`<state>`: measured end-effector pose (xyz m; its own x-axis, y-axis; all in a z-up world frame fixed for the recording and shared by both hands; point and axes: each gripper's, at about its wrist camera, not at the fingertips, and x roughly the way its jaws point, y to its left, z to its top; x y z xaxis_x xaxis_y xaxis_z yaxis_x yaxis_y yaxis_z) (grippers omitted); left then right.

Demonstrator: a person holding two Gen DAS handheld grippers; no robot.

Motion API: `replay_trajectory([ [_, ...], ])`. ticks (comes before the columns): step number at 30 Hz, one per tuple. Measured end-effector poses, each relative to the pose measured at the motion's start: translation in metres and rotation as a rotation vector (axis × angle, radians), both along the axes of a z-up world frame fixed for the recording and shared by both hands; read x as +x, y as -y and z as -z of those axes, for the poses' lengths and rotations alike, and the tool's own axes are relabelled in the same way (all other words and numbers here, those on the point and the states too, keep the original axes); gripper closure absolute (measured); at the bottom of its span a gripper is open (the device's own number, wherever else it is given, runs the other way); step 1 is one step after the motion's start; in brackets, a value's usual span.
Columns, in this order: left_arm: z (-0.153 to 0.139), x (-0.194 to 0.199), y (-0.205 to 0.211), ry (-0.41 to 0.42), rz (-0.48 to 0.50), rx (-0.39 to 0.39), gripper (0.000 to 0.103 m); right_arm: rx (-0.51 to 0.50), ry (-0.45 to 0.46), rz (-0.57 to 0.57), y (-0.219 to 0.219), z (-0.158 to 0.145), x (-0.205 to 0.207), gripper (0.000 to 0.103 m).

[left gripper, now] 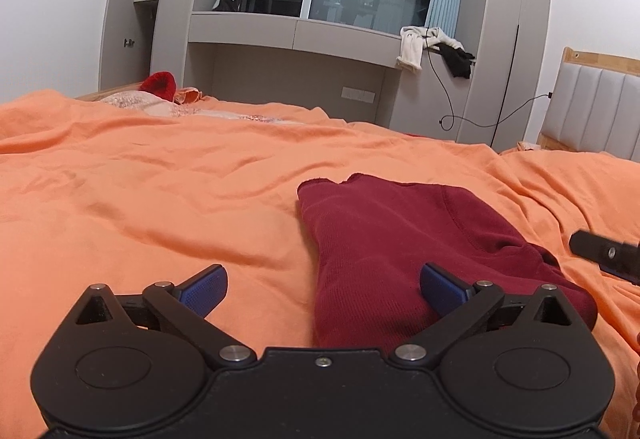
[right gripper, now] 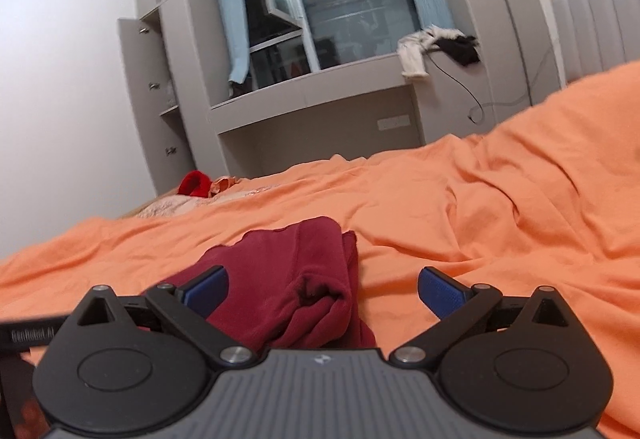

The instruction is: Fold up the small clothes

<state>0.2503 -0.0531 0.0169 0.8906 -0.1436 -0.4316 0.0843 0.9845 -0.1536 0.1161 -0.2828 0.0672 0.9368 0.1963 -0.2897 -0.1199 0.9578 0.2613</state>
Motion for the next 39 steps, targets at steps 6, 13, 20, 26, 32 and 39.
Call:
replay_trajectory([
  [6,-0.002,-0.011,0.001,0.024,0.008,0.016,0.001,-0.112,0.023,-0.052,-0.013,0.003,-0.018,0.000],
  [13,0.001,-0.027,0.009,0.042,0.051,0.059,0.001,-0.176,-0.010,-0.042,-0.022,0.008,-0.027,0.000],
  [20,-0.003,-0.052,0.018,0.110,0.085,0.106,0.001,-0.141,0.005,0.030,-0.016,0.004,-0.044,0.000],
  [26,-0.008,-0.072,0.017,0.157,0.085,0.069,0.001,-0.106,0.088,0.092,-0.008,-0.002,-0.071,0.000],
  [32,-0.012,-0.107,0.008,0.194,0.043,0.059,0.001,-0.034,0.228,0.088,0.000,-0.009,-0.112,0.000],
  [39,-0.015,-0.151,-0.011,0.220,0.005,-0.005,0.001,0.016,0.277,0.129,0.003,-0.009,-0.151,0.000],
])
